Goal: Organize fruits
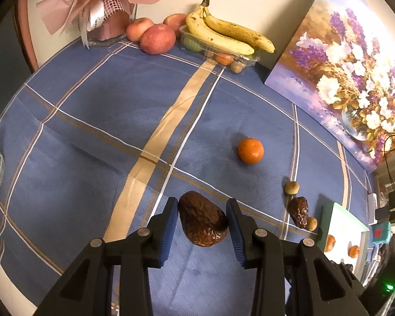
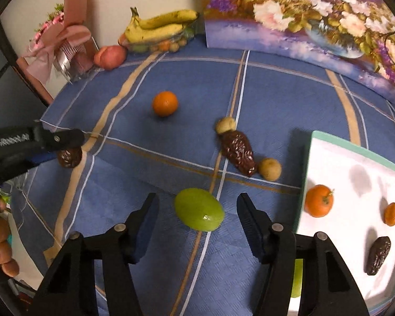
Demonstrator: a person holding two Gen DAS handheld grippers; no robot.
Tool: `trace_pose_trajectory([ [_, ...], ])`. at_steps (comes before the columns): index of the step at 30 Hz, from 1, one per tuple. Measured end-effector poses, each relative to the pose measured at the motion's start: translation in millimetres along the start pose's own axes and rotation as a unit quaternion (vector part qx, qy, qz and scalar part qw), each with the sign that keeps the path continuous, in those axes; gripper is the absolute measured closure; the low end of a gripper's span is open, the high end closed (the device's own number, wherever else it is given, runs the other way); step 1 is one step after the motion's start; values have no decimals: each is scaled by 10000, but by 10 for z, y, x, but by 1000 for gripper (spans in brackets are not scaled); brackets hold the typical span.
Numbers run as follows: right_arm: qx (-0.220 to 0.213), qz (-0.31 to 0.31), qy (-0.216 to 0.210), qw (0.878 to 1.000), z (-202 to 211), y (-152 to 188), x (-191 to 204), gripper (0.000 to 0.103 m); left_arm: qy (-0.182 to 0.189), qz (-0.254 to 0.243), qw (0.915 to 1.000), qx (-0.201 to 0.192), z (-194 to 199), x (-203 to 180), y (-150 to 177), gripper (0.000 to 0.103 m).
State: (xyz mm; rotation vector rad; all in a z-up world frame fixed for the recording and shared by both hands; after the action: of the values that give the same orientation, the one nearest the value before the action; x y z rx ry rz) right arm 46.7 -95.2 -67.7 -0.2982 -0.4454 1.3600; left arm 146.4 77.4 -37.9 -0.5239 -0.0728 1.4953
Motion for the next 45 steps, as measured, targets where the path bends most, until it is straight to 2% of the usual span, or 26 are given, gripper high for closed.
trace_pose_trajectory([
  [10, 406, -55, 112, 9991, -344, 59, -40, 41, -50, -40, 9999, 78, -67, -19, -10, 63],
  [15, 471, -45, 47, 9989, -421, 71, -18, 51, -76, -73, 9999, 71, -62, -30, -5, 63],
  [19, 454, 36, 79, 9989, -418, 70, 1, 52, -89, -84, 9999, 44, -39, -45, 2, 63],
  [26, 258, -18, -9, 9997, -208, 44, -31, 52, -79, -219, 9997, -78, 66, -139, 12, 63],
  [35, 6, -269, 61, 9996, 124, 19, -284, 52, 62, -401, 9991, -123, 130, -332, 49, 64],
  [37, -33, -366, 102, 9993, 186, 10, -357, 52, 50, -475, 9988, -122, 126, -390, 67, 70],
  [39, -55, -465, 150, 9988, 239, 16, -448, 52, 91, -504, 9986, -88, 113, -424, 91, 71],
  [45, -107, -675, 177, 9975, 342, 41, -636, 52, 124, -246, 9996, 86, -19, -295, 93, 71],
])
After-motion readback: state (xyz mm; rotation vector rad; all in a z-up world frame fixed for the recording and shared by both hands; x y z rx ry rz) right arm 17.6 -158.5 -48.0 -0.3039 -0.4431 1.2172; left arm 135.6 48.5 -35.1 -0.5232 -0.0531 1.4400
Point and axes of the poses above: each gripper's, at about its wrist camera, not at the fingertips, and z roughly against the way its jaws point, x to its left, y to its underside, the point moved 2 cm from there along -z, roughly the way its jaws point, and after that the axes turned 1 degree about z, right-handed, at the moved point
